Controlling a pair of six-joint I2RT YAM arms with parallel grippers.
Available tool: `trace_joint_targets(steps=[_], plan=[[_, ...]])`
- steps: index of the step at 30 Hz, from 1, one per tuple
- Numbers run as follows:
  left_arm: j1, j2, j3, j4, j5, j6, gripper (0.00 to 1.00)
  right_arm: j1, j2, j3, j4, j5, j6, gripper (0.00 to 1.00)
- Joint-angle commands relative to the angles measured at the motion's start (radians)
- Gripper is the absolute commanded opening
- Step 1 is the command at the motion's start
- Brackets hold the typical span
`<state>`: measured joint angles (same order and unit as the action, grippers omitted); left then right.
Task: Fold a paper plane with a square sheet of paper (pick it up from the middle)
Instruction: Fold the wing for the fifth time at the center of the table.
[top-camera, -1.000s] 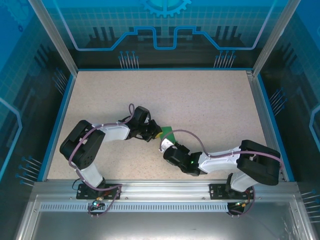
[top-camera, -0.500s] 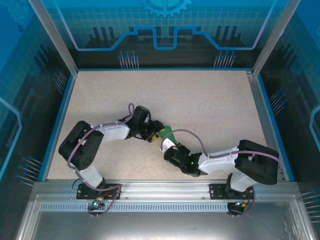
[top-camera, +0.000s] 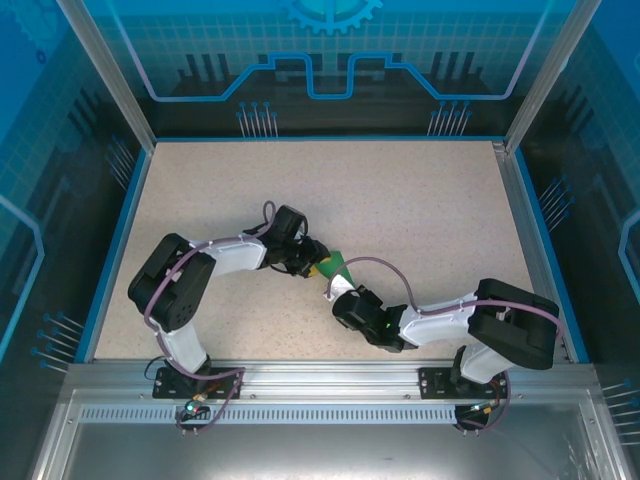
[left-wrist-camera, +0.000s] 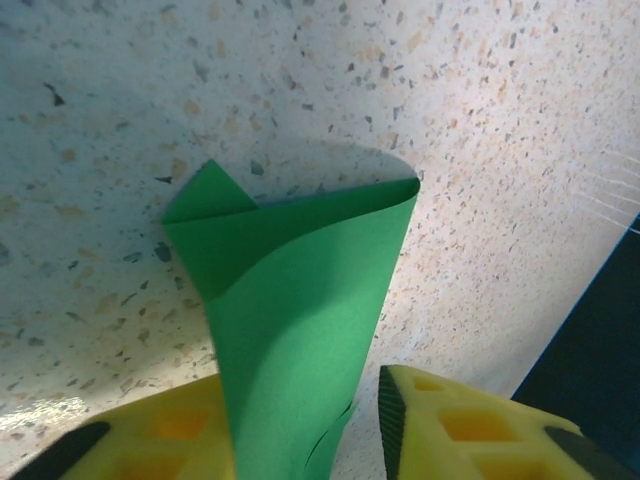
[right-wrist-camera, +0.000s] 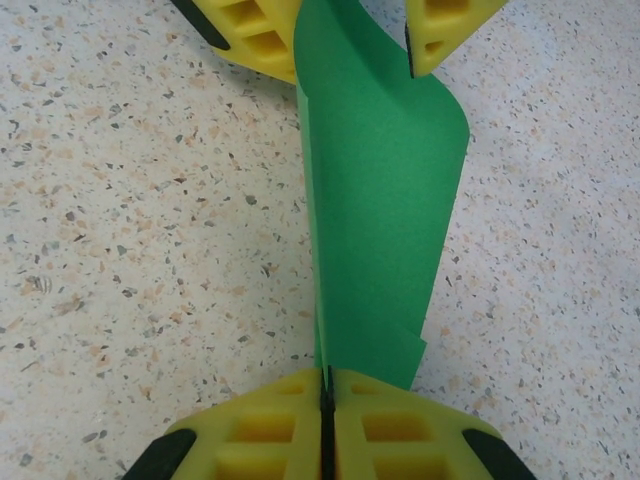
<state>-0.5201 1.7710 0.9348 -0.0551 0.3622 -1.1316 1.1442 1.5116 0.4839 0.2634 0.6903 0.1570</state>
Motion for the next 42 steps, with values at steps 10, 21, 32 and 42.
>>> trace_joint_targets(steps=[10,21,32,42], plan=[[0.006,-0.016,0.052,-0.138,-0.013,0.058,0.03,-0.017,-0.013,-0.015,-0.021,0.018,0.034,0.18],[0.011,-0.020,0.070,-0.160,-0.010,0.074,0.01,-0.030,-0.007,-0.021,-0.044,0.028,0.034,0.24],[0.012,-0.012,0.064,-0.152,0.000,0.069,0.02,-0.040,-0.014,-0.028,-0.017,0.005,0.039,0.12],[0.029,-0.098,0.055,-0.228,-0.071,0.088,0.47,-0.125,-0.058,-0.042,0.037,-0.210,0.080,0.00]])
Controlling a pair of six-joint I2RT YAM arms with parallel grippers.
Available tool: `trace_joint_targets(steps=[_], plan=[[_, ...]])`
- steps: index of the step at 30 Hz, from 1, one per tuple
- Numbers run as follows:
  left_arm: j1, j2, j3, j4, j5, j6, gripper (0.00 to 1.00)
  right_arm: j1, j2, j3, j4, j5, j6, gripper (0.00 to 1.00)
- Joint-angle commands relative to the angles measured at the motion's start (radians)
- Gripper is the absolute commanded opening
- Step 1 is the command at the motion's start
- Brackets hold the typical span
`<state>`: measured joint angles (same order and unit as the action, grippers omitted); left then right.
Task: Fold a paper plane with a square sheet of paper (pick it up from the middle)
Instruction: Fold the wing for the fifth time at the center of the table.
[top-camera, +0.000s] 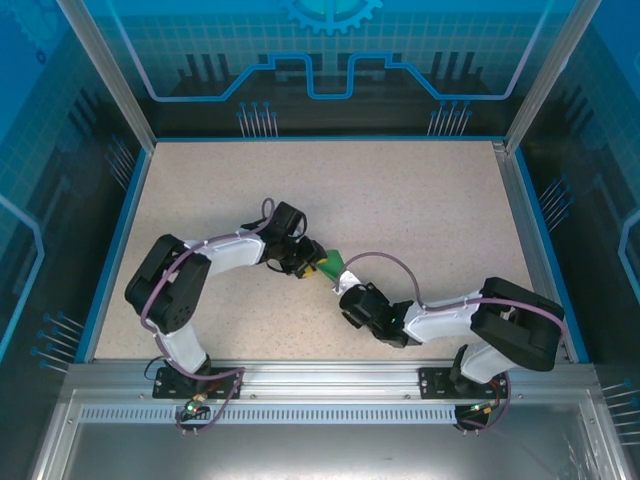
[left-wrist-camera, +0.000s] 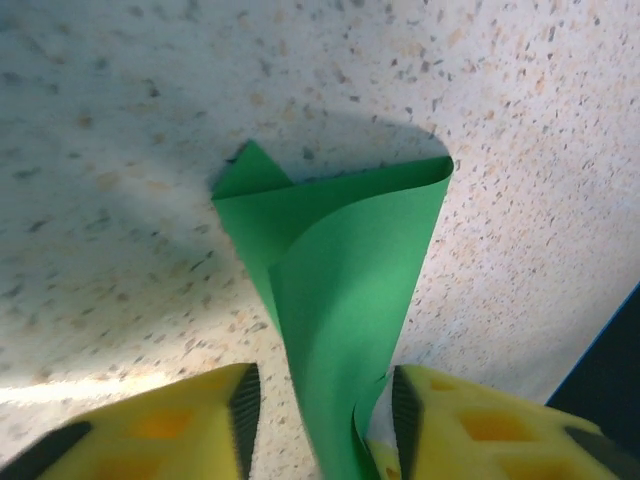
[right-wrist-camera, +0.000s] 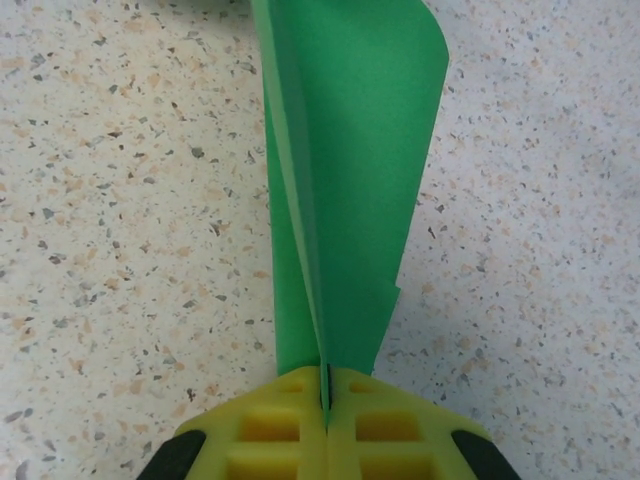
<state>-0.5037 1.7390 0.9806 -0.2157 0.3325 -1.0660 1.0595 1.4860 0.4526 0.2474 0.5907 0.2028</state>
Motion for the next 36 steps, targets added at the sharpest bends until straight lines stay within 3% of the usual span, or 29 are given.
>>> trace_joint_targets(steps=[1,6,8,20,23,36], plan=[[0.014,-0.085,0.004,-0.081,-0.061,0.024,0.49,-0.062,-0.039,-0.015,0.062,-0.168,0.041,0.00],[0.016,-0.171,-0.017,-0.145,-0.160,0.023,0.70,-0.162,-0.032,-0.013,0.115,-0.365,0.074,0.00],[0.016,-0.193,-0.023,-0.158,-0.182,0.023,0.72,-0.190,-0.019,-0.009,0.123,-0.410,0.082,0.00],[0.016,-0.191,-0.041,-0.124,-0.144,0.028,0.74,-0.259,0.026,0.002,0.124,-0.550,0.131,0.04],[0.017,-0.170,-0.043,-0.081,-0.107,0.029,0.78,-0.262,0.026,-0.004,0.128,-0.552,0.126,0.05],[0.014,0.025,0.067,-0.069,-0.009,0.022,0.77,-0.243,0.011,-0.022,0.127,-0.498,0.001,0.08]])
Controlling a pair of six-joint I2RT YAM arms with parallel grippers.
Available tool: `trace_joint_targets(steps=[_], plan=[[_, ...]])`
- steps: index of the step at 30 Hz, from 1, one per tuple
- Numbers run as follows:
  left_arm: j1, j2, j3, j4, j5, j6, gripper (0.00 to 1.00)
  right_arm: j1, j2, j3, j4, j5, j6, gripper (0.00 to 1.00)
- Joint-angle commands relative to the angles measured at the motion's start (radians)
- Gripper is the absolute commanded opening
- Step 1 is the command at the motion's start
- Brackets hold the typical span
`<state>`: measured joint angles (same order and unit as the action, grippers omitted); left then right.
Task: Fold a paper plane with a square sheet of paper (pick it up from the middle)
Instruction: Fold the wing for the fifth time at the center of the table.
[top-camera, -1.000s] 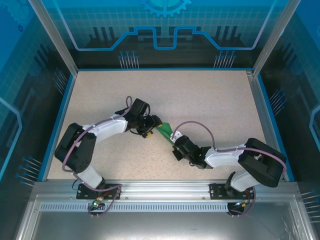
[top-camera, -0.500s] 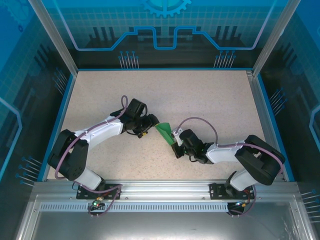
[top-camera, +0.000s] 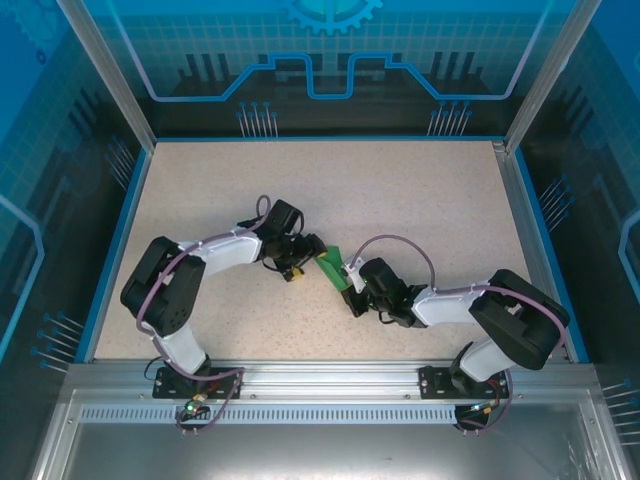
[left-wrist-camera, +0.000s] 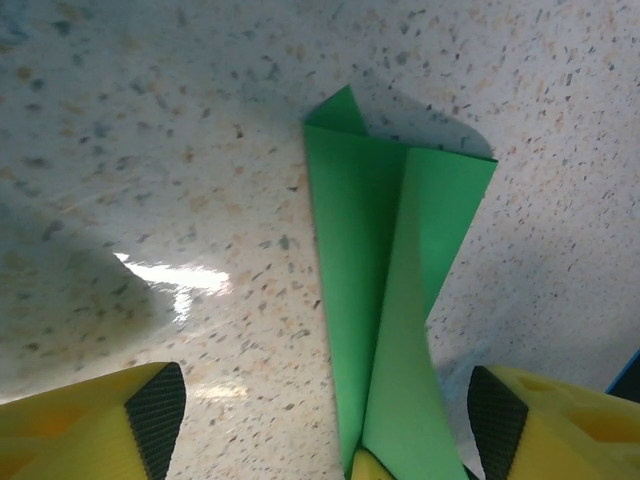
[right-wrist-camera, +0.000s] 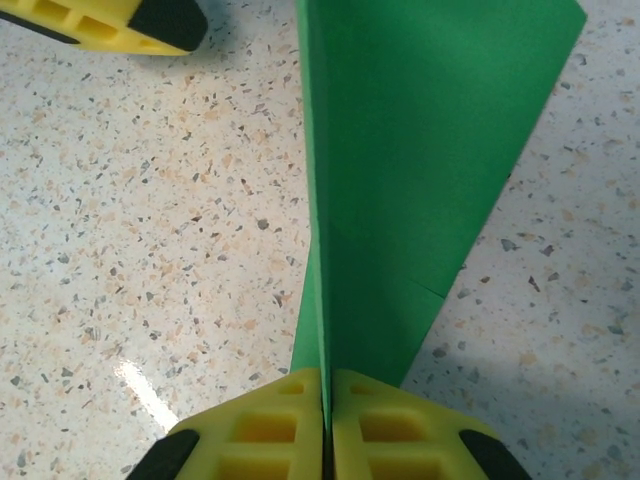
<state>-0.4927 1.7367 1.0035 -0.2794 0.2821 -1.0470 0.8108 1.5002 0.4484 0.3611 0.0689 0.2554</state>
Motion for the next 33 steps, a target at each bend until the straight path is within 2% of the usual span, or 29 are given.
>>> trace_joint_targets(steps=[1,6,14,16,19,21,27,33], plan=[[0.003,0.039,0.050,-0.005,0.048,0.006,0.74,0.012,-0.004,-0.019,0.012,0.035,-0.068,0.08],[0.004,0.074,0.067,-0.021,0.053,0.010,0.65,0.042,-0.018,-0.021,-0.007,0.083,-0.144,0.08],[0.003,0.081,0.083,-0.069,0.044,0.030,0.30,0.052,-0.039,-0.017,-0.028,0.108,-0.157,0.11],[0.004,0.082,0.088,-0.082,0.037,0.033,0.16,0.052,-0.057,-0.010,-0.050,0.104,-0.147,0.17],[0.003,0.081,0.089,-0.080,0.040,0.027,0.07,0.051,-0.088,0.001,-0.076,0.073,-0.116,0.25],[0.003,0.080,0.092,-0.082,0.042,0.028,0.03,0.054,-0.102,0.013,-0.085,0.056,-0.096,0.28],[0.000,0.078,0.098,-0.084,0.046,0.027,0.02,0.057,-0.083,0.058,-0.151,0.060,-0.089,0.29],[-0.004,0.081,0.101,-0.087,0.049,0.027,0.02,0.058,-0.056,0.073,-0.151,0.073,-0.083,0.22]])
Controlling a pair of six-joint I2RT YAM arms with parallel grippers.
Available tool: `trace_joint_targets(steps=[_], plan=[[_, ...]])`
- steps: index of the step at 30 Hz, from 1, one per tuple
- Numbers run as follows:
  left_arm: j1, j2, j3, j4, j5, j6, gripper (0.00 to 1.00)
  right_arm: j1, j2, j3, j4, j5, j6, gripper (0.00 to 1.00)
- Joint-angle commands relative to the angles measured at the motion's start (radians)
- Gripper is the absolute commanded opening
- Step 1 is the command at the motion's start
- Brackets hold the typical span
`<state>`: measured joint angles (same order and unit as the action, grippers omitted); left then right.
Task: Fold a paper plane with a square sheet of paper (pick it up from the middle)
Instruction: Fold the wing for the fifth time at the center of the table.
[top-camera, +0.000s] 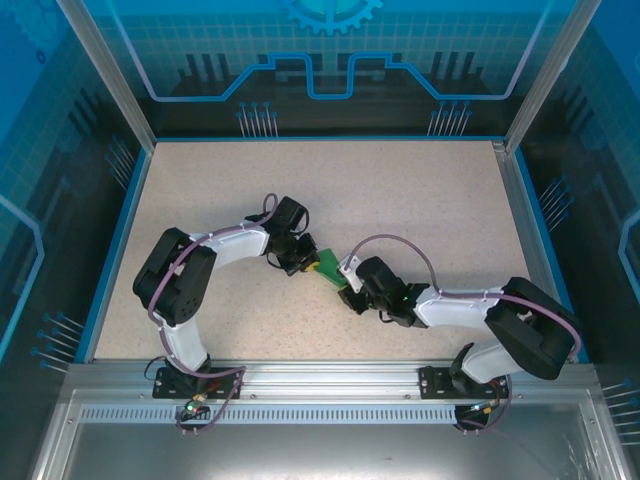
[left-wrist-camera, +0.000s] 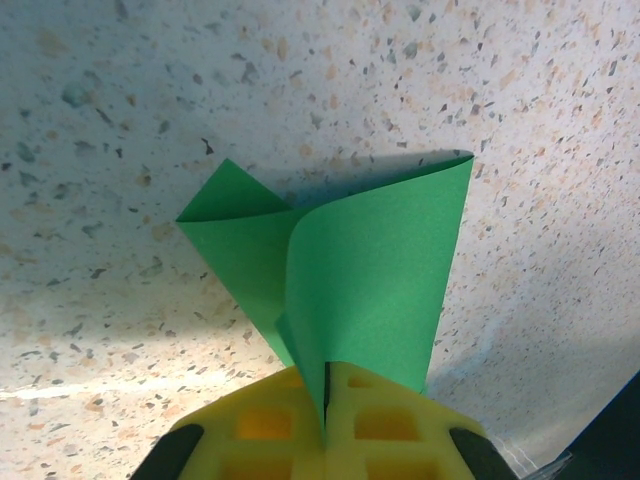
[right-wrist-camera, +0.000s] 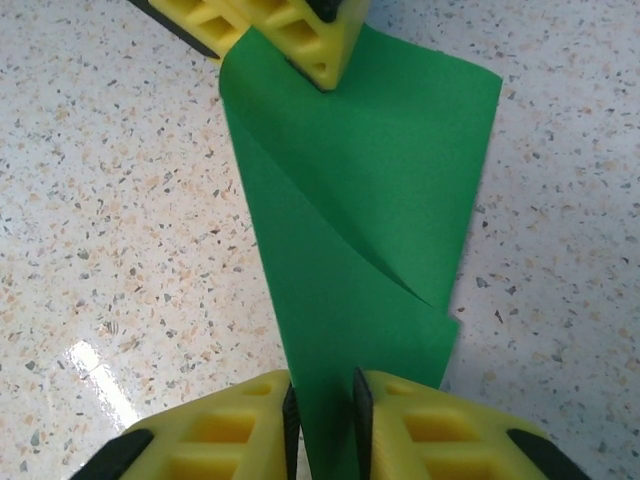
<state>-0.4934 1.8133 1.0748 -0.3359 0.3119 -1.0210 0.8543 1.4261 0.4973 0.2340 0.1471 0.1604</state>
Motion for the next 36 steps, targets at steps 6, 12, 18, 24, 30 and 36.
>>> trace_joint_targets(steps=[6,12,18,24,30,36], plan=[[-0.004,0.003,0.025,-0.025,0.023,0.001,0.02,0.015,0.047,0.024,-0.026,0.012,0.030,0.18],[-0.004,0.000,0.024,-0.036,0.018,0.007,0.02,0.014,0.037,0.014,-0.018,0.005,0.050,0.19],[-0.005,0.003,0.023,-0.037,0.021,0.011,0.02,0.015,-0.001,0.017,0.002,-0.018,0.068,0.26],[-0.008,0.006,0.024,-0.033,0.025,0.008,0.02,0.015,0.024,0.032,0.007,-0.011,0.047,0.26],[-0.010,0.007,0.027,-0.033,0.026,0.007,0.03,0.015,0.044,0.045,0.001,-0.016,0.051,0.21],[-0.010,0.001,0.026,-0.038,0.024,0.011,0.07,0.013,0.058,0.041,0.016,-0.027,0.060,0.08]])
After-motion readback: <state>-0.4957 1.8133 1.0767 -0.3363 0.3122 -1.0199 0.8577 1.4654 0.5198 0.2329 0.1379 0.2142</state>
